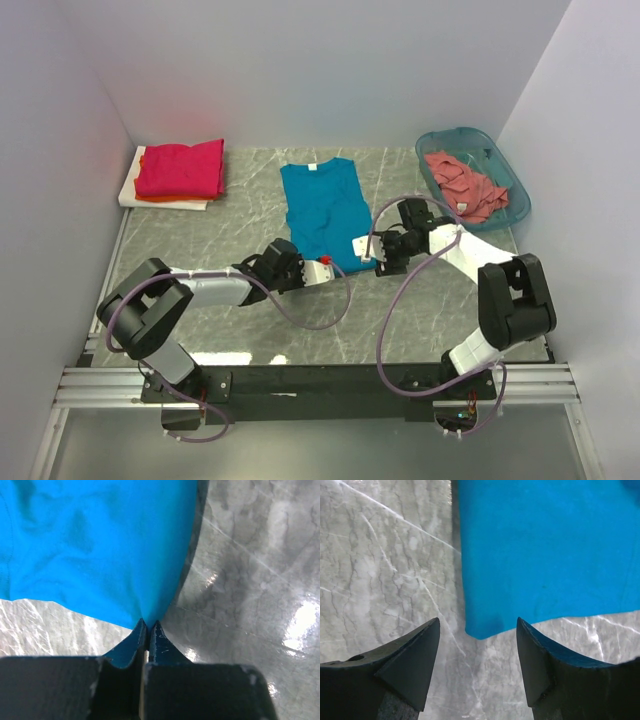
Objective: Fold and stack the t-shirts
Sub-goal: Fold the tshirt
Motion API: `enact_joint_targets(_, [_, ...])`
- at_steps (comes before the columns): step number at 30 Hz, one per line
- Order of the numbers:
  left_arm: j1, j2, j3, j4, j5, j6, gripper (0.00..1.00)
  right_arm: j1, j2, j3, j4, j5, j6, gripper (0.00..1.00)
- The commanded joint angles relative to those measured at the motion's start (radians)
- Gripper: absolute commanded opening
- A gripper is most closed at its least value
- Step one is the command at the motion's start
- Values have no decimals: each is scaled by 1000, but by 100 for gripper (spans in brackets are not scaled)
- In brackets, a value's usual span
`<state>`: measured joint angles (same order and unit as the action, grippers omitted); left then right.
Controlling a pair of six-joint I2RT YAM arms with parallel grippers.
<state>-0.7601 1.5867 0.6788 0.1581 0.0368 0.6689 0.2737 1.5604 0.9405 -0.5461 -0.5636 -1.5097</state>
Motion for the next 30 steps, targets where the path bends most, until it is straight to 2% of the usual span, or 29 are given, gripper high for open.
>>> enact_joint_targets(1, [-2,-40,-18,18,14,-2,1,30,24,-11,11,34,-26,69])
enact_joint_targets(6, [-2,-40,-16,12,34,-5,1,79,55,-39,127,111,57,67])
enact_joint_targets(14, [-2,-56,-24,4,63,-5,0,113,159,49,138,186,140,62])
enact_joint_targets(17, [-2,-67,-35,4,72,-3,0,128,182,72,118,202,161,52])
enact_joint_targets(19, [-2,-73,-38,4,80,0,0,136,185,78,103,206,166,41])
enact_joint_targets(20, [-2,-74,-39,-3,81,1,0,137,184,75,97,206,164,27])
enact_joint_targets(23, [-4,-85,-33,-29,109,4,0,136,146,51,63,197,146,3])
enact_joint_targets(26, [-18,-116,-16,-106,155,6,0,134,51,-5,3,166,132,0])
enact_joint_targets(30, [-73,-174,22,-311,248,-47,1,134,-111,-72,-202,96,118,0])
